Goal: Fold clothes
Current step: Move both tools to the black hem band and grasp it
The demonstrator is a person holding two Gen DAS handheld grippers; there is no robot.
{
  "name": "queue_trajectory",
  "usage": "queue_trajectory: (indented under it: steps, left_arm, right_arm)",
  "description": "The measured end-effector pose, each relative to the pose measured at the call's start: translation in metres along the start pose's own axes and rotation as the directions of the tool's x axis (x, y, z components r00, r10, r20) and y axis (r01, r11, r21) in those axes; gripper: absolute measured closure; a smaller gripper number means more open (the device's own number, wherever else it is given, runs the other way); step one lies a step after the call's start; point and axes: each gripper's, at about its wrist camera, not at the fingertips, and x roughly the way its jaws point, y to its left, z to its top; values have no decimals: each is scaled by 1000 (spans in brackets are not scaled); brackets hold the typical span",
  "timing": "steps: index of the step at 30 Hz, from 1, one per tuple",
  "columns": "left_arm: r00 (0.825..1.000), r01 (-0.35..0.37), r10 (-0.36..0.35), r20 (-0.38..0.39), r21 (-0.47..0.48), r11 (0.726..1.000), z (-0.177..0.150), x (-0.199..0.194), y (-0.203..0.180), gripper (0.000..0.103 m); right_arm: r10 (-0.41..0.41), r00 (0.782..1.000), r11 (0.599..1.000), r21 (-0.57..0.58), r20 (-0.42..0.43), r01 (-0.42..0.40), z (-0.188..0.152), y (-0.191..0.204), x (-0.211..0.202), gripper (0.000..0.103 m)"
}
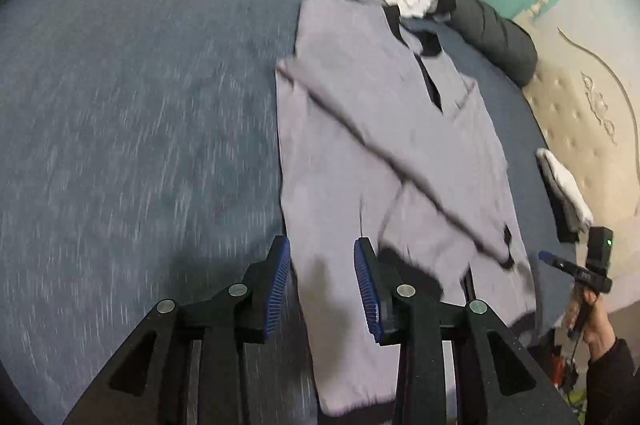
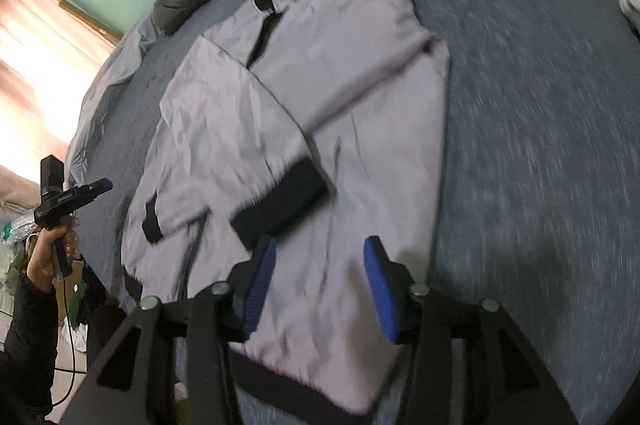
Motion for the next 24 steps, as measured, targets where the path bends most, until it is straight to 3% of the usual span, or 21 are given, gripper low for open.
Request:
queue_trajectory:
  steps: [3,9,24]
  left_arm:
    - [999,6,-6,-38,-3,1000,-22,-7,-1,65]
    - [993,8,-4,-118,32,999,-59,-7,-13,61]
    - [974,34,-42,-221,-38,999,-101,16,-6,60]
  right_arm:
    - [2,999,1000,17,-38,-2,-22,-6,-3,46]
    - [-11,998,1000,28,-55,12,-55,-11,-12,45]
    - [29,994,992,122,-103,-16,-92,-25,-3,42]
